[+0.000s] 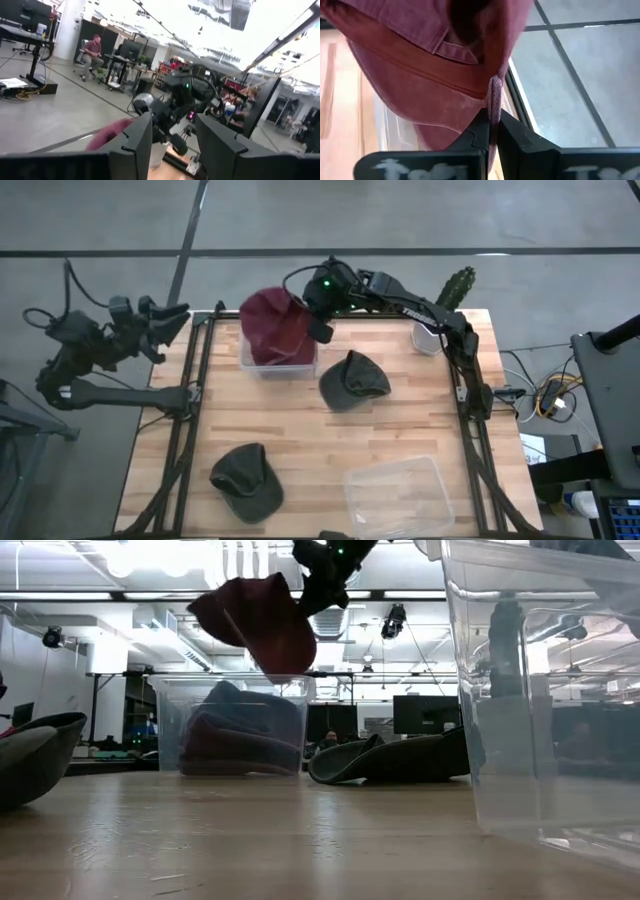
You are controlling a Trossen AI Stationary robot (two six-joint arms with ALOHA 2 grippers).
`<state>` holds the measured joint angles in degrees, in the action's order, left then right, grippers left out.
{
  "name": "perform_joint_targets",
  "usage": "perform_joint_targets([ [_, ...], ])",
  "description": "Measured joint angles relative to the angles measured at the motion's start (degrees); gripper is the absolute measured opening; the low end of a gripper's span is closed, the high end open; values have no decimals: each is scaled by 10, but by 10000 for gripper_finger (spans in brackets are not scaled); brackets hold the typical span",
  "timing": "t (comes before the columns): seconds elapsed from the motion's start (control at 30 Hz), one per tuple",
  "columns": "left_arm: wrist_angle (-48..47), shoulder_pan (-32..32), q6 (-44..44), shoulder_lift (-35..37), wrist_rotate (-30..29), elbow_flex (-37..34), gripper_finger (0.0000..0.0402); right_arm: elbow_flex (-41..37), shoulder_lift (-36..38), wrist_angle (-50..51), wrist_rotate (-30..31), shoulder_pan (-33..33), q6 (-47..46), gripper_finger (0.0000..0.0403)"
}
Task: Pick and place caps into container
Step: Put the red cap into the top transparent container
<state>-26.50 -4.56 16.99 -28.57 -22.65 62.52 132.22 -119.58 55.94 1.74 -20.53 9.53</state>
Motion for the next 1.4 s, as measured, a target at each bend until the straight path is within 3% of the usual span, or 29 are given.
perform_joint_targets([
  [0.93, -47, 0, 57, -4, -8, -19, 145, -147, -7, -70, -2, 0, 7, 18],
  [1.4, -55, 0, 58, -5, -8, -21, 145, -114, -7, -160, 14, 3, 21, 187],
])
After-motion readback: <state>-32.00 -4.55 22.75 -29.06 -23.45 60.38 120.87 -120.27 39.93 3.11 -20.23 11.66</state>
